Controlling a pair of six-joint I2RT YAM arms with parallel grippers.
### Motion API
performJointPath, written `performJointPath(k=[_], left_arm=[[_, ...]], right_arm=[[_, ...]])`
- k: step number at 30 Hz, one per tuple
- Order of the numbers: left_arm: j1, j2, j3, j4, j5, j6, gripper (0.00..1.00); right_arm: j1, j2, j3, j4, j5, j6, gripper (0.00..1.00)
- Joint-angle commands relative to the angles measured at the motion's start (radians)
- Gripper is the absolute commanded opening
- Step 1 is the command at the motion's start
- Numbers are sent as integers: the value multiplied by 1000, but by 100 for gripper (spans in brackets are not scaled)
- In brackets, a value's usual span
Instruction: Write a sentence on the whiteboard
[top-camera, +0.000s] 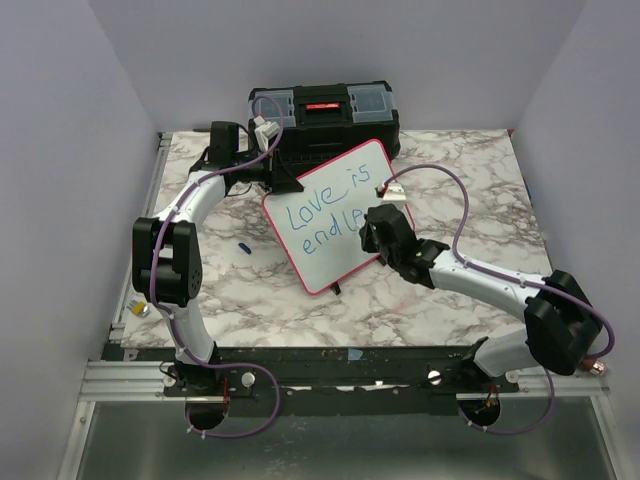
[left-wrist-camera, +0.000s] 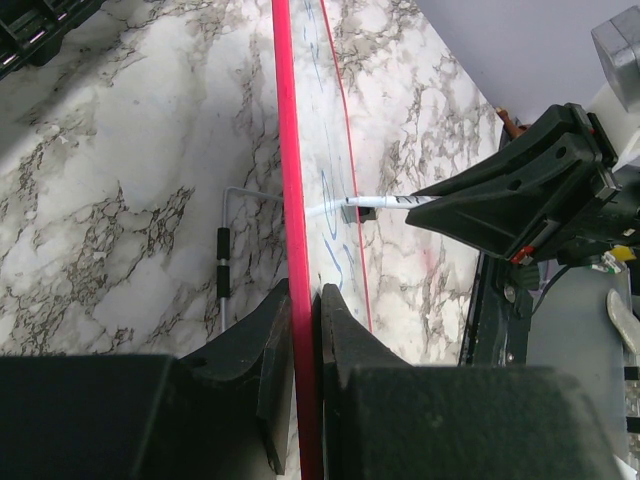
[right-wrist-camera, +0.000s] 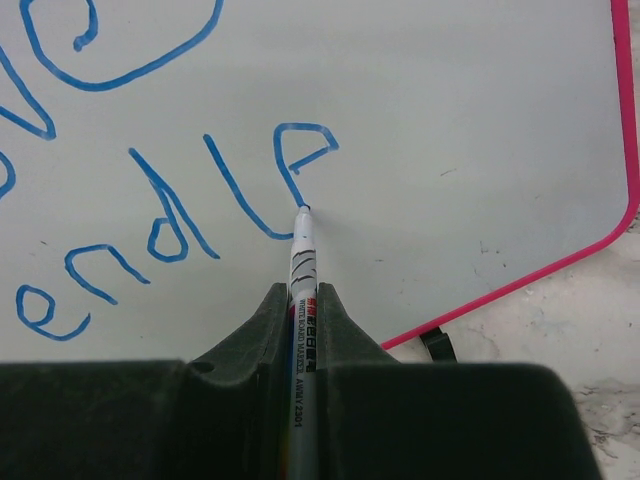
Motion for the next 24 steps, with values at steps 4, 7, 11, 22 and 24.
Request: performJointPath(k=[4,7,11,22,24], left_arm=[[-9,-33,1,99,30,61,0],[-9,-31,1,99,30,61,0],[-9,-32,1,99,30,61,0],[-11,-30,4,98,29,62,0],[-10,-29,3,99,29,62,0]], right_arm=[[-1,6,-9,-99,92,-13,1],[-1,19,15,-107,131,-39,1],[-1,16,50,-110,175,-72,1],[-9,-53,67,-9,251,-127,1],[-35,-54,64,0,198,-113,1]])
